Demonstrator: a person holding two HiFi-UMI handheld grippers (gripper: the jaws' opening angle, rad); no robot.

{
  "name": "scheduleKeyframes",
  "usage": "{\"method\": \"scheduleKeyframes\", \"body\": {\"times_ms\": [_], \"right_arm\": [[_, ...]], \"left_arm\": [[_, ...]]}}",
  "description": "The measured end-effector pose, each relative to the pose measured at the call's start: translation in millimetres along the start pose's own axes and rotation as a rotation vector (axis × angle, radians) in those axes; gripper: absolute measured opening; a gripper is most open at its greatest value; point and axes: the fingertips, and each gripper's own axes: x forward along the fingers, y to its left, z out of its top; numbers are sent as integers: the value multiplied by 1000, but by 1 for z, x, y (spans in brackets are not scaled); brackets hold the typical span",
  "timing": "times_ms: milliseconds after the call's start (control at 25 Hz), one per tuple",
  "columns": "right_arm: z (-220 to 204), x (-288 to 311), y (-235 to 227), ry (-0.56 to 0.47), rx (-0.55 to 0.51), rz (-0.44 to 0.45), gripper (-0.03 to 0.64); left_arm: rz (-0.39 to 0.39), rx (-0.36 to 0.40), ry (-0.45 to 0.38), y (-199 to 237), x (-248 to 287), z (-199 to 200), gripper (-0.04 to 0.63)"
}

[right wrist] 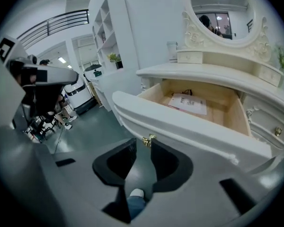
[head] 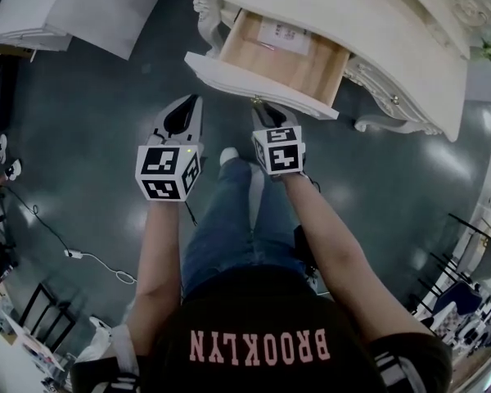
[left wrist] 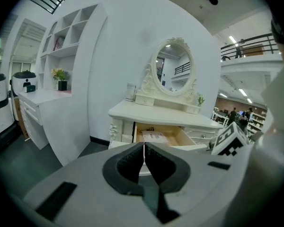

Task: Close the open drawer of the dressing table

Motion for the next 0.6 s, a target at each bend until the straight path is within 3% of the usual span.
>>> {"method": "scheduleKeyframes", "body": {"times_ms": [400, 600], "right_arm": [[-14, 30, -8, 74, 68, -27, 89], [-14, 41, -10, 101, 47, -34, 78]], "left_arm": [[-10, 12, 38, 7, 8, -10, 6], [6, -31, 20, 18, 7, -5, 6]]}}
